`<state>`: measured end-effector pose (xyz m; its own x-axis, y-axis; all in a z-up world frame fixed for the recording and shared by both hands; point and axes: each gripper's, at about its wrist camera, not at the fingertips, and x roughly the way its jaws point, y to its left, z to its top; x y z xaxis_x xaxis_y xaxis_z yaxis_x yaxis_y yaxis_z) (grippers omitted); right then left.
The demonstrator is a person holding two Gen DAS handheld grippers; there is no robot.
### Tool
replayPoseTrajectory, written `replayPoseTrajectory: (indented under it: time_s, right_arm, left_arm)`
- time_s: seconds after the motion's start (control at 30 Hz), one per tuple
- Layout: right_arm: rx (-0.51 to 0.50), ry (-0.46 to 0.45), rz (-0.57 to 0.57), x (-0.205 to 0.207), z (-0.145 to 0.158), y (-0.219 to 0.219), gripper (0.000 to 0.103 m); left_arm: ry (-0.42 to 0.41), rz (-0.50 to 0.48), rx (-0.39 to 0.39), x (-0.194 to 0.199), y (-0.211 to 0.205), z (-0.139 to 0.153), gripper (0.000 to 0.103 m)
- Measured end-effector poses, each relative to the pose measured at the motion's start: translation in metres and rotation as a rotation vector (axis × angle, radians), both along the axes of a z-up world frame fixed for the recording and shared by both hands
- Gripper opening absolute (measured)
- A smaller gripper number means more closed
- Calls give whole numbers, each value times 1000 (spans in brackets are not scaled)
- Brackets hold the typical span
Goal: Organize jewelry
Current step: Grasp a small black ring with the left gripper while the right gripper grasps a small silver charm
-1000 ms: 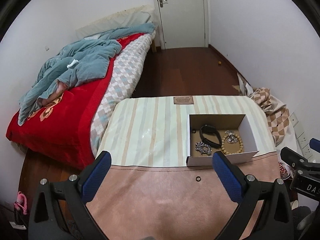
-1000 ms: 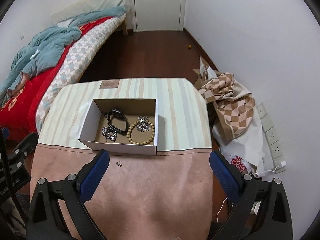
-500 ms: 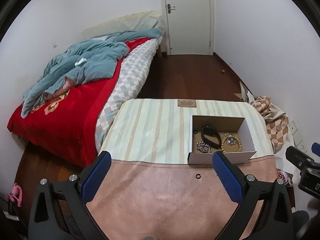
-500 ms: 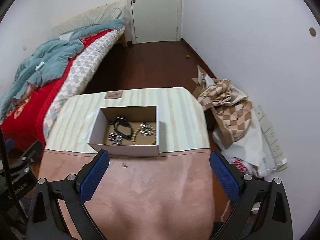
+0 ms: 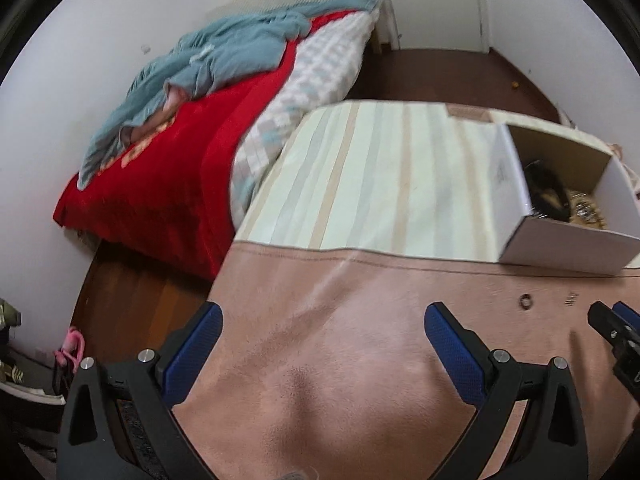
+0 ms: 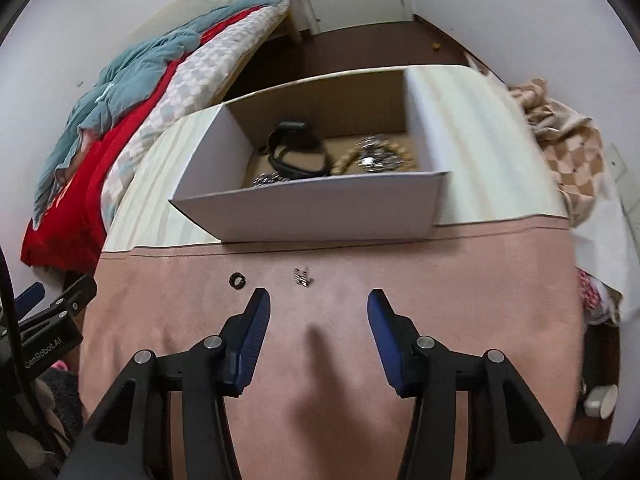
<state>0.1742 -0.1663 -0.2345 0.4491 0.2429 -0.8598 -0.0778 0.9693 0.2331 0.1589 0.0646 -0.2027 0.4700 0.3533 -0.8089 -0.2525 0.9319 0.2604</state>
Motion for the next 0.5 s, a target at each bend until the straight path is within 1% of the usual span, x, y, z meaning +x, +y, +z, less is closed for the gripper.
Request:
replayPoseTrajectory:
  time_s: [0.07, 0.1, 0.13, 0.2, 0.27, 0.3, 0.33, 0.37, 0.43, 0.5]
  right_arm:
    - [-1, -12, 21, 4, -10, 11, 52]
    - [-12, -15, 30, 6, -15, 16, 49]
    - [-19, -17, 39, 7, -19, 21, 43]
    - [-29, -12, 54, 11, -27, 30, 36]
    - [-55, -43, 60, 12, -29, 36, 31]
    - [-73, -52, 66, 13, -31, 40, 25]
    - [-80, -53, 68, 14, -32, 41, 13]
    - [-93, -59, 65, 15, -32, 41, 10]
    - [-83, -62, 71, 14, -31, 38, 9]
    - [-73, -61, 57, 13, -29, 32, 9]
  left_arm:
    - [19, 3, 3, 4, 4, -8, 103]
    - [27, 3, 2, 6, 5, -12, 103]
    - [34, 3, 1, 7, 6, -14, 103]
    - [48, 2, 2, 10, 8, -19, 103]
    - [58, -2, 1, 12, 7, -23, 103]
    - [61, -4, 1, 13, 7, -25, 103]
    - [66, -6, -2, 14, 6, -27, 103]
    - [69, -9, -6, 16, 6, -28, 103]
    - [76, -15, -15, 20, 3, -30, 103]
    - [79, -39, -40, 22, -4, -31, 103]
